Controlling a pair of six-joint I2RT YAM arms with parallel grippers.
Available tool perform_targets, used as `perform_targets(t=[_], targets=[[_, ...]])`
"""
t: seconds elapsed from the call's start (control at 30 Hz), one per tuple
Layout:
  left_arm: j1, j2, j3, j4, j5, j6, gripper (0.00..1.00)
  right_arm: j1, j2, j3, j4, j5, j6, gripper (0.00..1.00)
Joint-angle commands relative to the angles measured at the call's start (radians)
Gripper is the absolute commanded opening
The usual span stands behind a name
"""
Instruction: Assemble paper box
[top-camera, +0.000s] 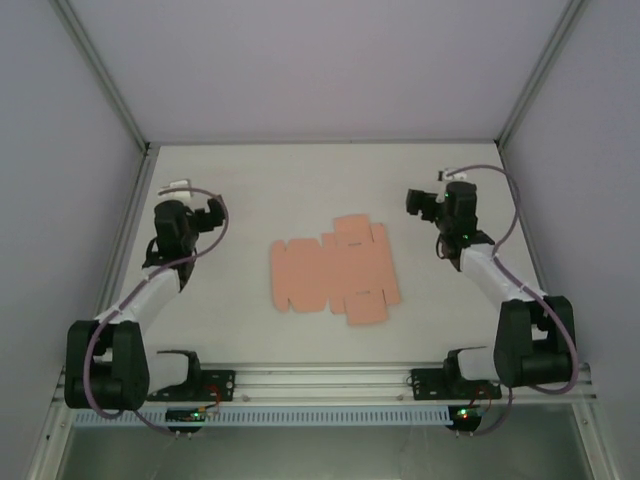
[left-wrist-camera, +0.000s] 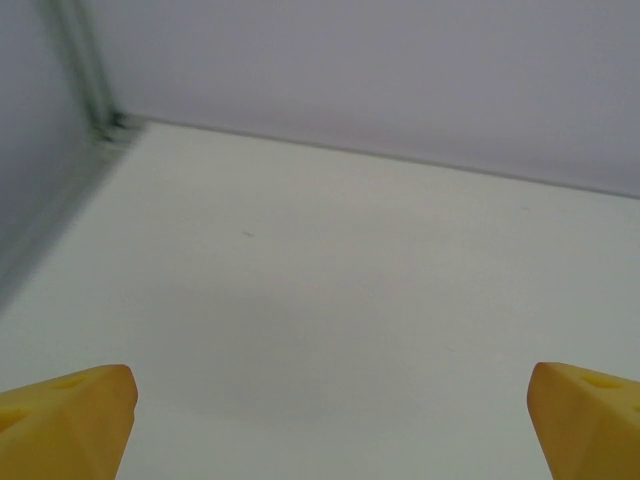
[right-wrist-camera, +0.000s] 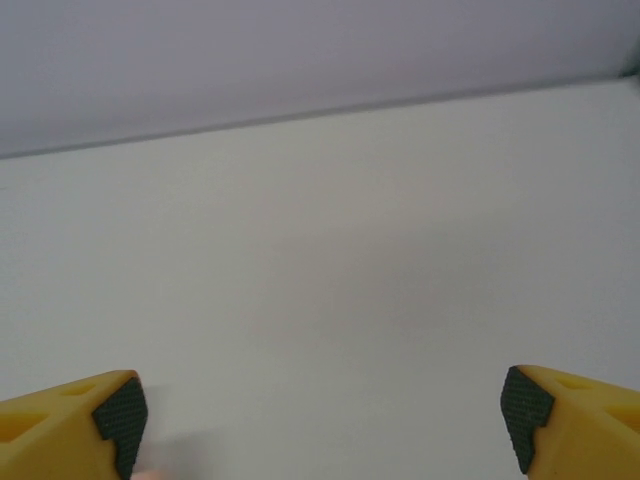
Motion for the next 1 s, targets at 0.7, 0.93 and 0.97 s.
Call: perform_targets(t=[0.7, 0.93, 0.97], targets=[[-0.258, 0.195, -0.121, -0.127, 0.571, -0.312, 0.96, 0.280, 0.299, -0.111, -0.126, -0.238, 0.363, 0.56], [-0.279, 0.342, -0.118, 0.164, 0.763, -0.460, 0.67, 0.283, 0.319, -0.123, -0.099, -0.250, 0.370, 0.55], [-0.282, 0.354, -0.114, 0.186, 0.770, -0.476, 0.57, 0.285, 0.318, -0.126, -0.092, -0.250, 0.372, 0.55]])
